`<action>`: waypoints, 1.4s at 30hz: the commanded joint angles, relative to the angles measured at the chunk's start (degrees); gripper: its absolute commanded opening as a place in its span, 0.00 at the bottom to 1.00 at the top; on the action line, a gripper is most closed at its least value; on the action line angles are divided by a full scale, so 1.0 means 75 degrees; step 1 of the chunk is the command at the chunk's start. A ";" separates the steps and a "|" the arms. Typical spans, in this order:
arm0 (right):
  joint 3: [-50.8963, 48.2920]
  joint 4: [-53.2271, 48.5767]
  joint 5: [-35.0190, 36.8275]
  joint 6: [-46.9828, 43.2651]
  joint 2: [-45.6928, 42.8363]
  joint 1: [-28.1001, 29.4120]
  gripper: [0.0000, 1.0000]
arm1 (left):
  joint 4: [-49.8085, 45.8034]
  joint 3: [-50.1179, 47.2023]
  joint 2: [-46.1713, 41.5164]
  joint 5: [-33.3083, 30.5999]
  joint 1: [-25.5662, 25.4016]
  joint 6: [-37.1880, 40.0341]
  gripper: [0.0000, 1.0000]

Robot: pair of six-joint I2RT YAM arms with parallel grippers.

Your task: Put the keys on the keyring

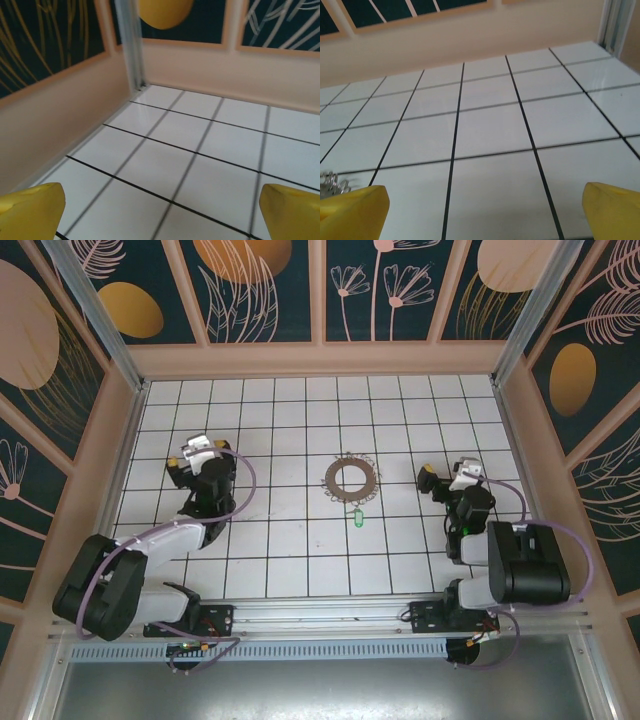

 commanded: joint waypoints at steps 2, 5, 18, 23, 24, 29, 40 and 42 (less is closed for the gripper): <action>0.0160 0.1638 0.0011 0.0124 0.0763 -0.0224 0.99 | 0.1559 -0.0239 0.0321 -0.0189 0.0606 0.0685 0.99; 0.0379 0.1426 -0.0211 0.0144 0.0998 -0.0289 0.99 | 0.2281 -0.0254 0.0635 -0.0017 0.0887 0.1189 0.99; 0.0631 0.0930 0.0294 -0.0007 0.0986 -0.0042 0.99 | 0.3821 -0.1149 0.1478 0.1658 0.1603 0.1123 0.99; 0.0684 0.0820 0.0046 -0.0207 0.0985 0.0029 0.99 | 0.3810 -0.1301 0.1321 0.2876 0.1938 0.1061 0.99; 0.0694 0.0806 0.0013 -0.0197 0.0988 0.0022 0.99 | 0.3771 -0.1295 0.1320 0.3052 0.1992 0.1067 0.99; 0.0689 0.0812 0.0012 -0.0200 0.0979 0.0014 0.99 | 0.3204 -0.1021 0.1376 0.4086 0.2399 0.0867 0.99; 0.0690 0.0809 0.0030 -0.0208 0.0985 0.0026 0.99 | 0.4682 -0.1725 0.1656 0.5053 0.2777 0.0732 0.99; 0.0694 0.0809 0.0024 -0.0208 0.0988 0.0026 0.99 | 0.4624 -0.1721 0.1614 0.5042 0.2777 0.0754 0.99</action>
